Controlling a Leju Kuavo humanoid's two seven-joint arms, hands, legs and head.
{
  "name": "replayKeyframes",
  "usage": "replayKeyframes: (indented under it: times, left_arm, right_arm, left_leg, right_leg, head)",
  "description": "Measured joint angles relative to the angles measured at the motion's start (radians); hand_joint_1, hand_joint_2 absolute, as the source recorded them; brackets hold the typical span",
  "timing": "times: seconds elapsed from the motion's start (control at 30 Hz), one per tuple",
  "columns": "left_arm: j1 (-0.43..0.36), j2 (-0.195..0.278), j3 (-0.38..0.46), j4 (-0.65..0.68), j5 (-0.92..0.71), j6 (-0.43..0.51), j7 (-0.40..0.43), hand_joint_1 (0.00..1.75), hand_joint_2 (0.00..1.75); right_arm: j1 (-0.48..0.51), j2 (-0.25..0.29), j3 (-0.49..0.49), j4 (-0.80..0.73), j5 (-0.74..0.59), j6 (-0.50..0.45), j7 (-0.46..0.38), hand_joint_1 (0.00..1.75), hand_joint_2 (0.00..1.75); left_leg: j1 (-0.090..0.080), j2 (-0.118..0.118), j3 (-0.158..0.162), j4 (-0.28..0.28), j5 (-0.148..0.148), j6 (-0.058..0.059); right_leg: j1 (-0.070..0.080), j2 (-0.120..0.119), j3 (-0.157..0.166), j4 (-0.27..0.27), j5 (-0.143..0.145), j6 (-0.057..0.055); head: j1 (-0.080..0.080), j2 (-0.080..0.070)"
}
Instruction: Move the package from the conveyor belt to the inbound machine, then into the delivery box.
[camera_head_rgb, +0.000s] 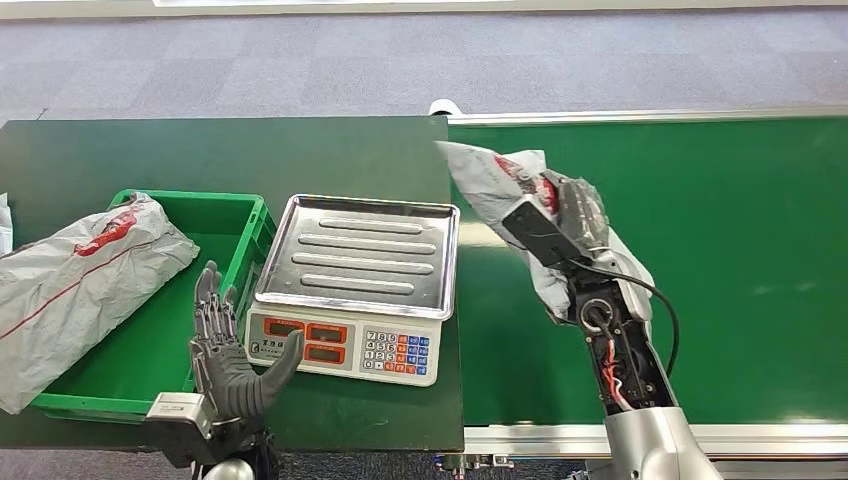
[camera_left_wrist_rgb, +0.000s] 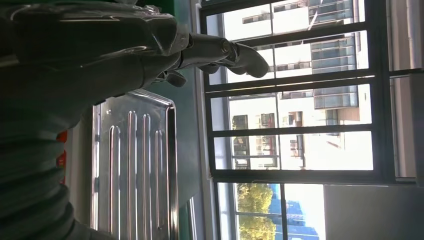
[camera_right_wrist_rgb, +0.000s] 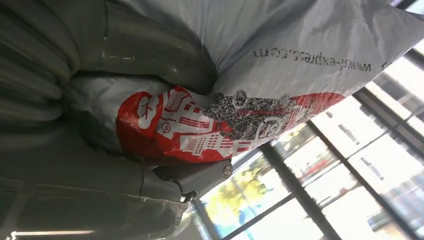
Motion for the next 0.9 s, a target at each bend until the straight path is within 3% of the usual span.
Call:
replayKeyframes:
  times: [0.17, 0.3, 0.47, 0.67, 0.9]
  left_arm:
    - [-0.061, -0.004, -0.003, 0.031, 0.0, 0.0, 0.0, 0.0, 1.75]
    - [-0.09, -0.005, -0.004, 0.057, -0.012, 0.03, 0.0, 0.0, 1.75]
    - [-0.093, -0.004, -0.002, 0.07, -0.022, 0.06, 0.0, 0.0, 1.75]
    - [-0.062, 0.001, 0.004, 0.07, -0.027, 0.078, 0.0, 0.0, 1.75]
    - [-0.029, 0.008, 0.012, 0.063, -0.063, 0.052, 0.0, 0.0, 1.75]
  right_arm:
    - [-0.064, 0.056, 0.132, 0.117, 0.02, 0.093, -0.049, 1.75, 1.75]
    - [-0.1, 0.098, 0.187, 0.215, 0.011, 0.102, -0.064, 0.01, 1.75]
    - [-0.114, 0.12, 0.21, 0.299, -0.02, 0.068, -0.085, 0.0, 1.75]
    - [-0.073, 0.109, 0.203, 0.333, -0.058, -0.034, -0.146, 0.0, 1.75]
    - [0.095, 0.074, 0.176, 0.156, -0.116, -0.138, -0.217, 0.0, 1.75]
  left_leg:
    - [0.0, 0.0, 0.0, 0.0, 0.0, 0.0]
    - [0.0, 0.0, 0.0, 0.0, 0.0, 0.0]
    - [0.0, -0.001, 0.0, 0.0, 0.0, 0.0]
    - [0.0, 0.0, 0.0, 0.0, 0.0, 0.0]
    - [0.0, -0.001, 0.0, 0.0, 0.0, 0.0]
  right_leg:
    - [0.0, 0.0, 0.0, 0.0, 0.0, 0.0]
    - [0.0, 0.0, 0.0, 0.0, 0.0, 0.0]
    - [0.0, -0.001, 0.0, 0.0, 0.0, 0.0]
    - [0.0, -0.001, -0.001, 0.0, 0.0, 0.0]
    - [0.0, -0.001, -0.001, 0.0, 0.0, 0.0]
  head:
    - [0.0, 0.0]
    - [0.0, 0.0]
    - [0.0, 0.0]
    - [0.0, 0.0]
    - [0.0, 0.0]
